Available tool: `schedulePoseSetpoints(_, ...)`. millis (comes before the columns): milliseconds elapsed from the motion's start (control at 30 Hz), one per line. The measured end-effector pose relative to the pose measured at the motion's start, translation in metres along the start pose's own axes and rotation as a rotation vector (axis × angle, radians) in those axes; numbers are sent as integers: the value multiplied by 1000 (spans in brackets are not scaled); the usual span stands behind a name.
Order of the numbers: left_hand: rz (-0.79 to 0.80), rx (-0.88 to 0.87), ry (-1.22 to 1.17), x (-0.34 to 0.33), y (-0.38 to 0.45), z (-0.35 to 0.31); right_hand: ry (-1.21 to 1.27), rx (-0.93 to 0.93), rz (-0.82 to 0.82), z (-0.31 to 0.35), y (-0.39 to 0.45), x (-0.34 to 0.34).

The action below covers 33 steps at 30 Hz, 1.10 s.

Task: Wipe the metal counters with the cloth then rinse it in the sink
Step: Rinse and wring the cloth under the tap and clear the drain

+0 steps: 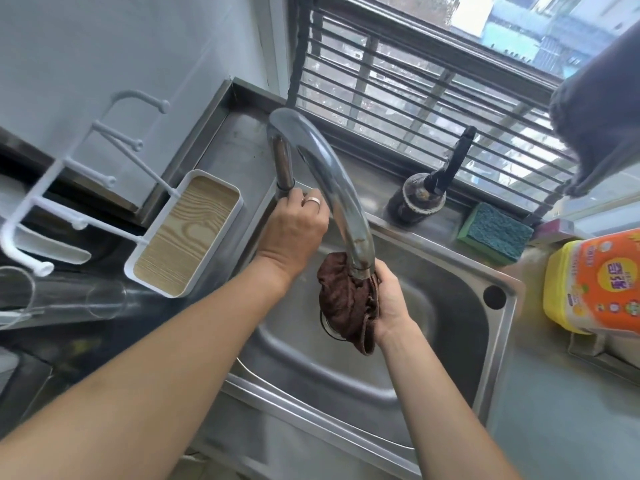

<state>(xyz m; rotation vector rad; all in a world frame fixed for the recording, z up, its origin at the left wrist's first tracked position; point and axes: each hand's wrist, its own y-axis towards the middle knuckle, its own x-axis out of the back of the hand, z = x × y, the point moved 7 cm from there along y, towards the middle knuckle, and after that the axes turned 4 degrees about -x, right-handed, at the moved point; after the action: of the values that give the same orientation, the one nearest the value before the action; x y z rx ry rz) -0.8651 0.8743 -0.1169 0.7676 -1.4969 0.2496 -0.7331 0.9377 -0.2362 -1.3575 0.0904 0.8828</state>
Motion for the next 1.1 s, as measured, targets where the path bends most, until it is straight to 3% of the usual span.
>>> schedulePoseSetpoints(100,237,-87,130,-16,1,0,28,6,-4,-3,3,3)
schedulePoseSetpoints(167,266,-140,256,-20,1,-3,41,3,-8,-2,5,3)
schedulePoseSetpoints(433,404,-166,377,-32,4,-5,24,21,-21,1,6,9)
schedulePoseSetpoints(533,421,-4,256,-23,6,6,36,12,0,-2,6,7)
schedulePoseSetpoints(667,447,324,-151,-10,9,22,44,-13,26,-5,4,-4)
schedulePoseSetpoints(733,473,401,-160,-9,13,22,41,-21,35,-4,5,-6)
schedulePoseSetpoints(900,558,218,205,-28,26,7,59,-22,88,-6,12,-2)
schedulePoseSetpoints(1100,746,109,311,-74,15,13,160,-48,100,-12,20,-7)
